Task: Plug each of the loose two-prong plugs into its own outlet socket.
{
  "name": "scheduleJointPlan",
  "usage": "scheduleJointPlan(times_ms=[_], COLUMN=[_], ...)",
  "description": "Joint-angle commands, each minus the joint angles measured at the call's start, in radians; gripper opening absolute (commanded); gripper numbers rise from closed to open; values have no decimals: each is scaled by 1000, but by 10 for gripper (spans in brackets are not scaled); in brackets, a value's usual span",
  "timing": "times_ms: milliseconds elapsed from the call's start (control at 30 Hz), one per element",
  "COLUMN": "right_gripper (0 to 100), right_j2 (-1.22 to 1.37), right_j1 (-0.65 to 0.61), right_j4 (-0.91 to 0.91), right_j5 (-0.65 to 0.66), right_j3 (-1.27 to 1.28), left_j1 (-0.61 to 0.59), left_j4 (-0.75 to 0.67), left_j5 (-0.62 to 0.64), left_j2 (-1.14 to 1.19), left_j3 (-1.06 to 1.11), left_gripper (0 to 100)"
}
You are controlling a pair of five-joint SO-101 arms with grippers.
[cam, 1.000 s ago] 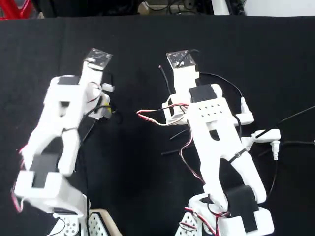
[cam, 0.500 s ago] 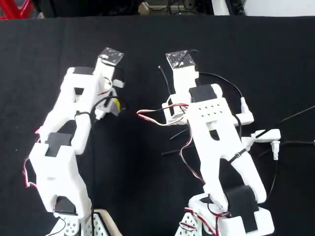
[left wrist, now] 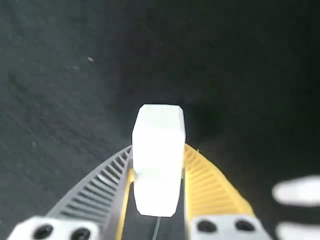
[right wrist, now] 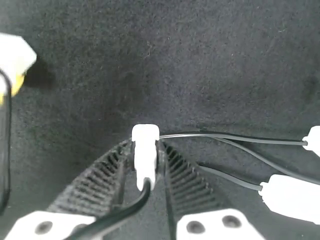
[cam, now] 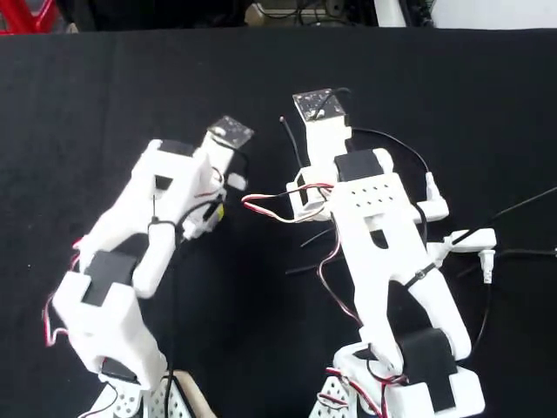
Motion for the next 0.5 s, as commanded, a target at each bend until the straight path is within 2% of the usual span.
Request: scheduleJointPlan(times_ms=[0, 100, 300, 367, 467], right_gripper=[12, 12, 12, 12, 12], right_j2=[-2, -10, -10, -10, -10], right_j1=[6, 12, 12, 12, 12], right_j4=[6, 8, 52, 55, 57], right_j5=[9, 17, 61, 63, 63], right_j3=[-15, -15, -35, -35, -35], left_j1=[61, 113, 119, 99, 58], left_j4=[3, -11, -187, -219, -259], left_j5=[-15, -17, -17, -14, -17], left_j2=[-218, -373, -605, -638, -647], left_j3=[140, 277, 536, 570, 596], left_gripper=[61, 61, 68, 117, 248])
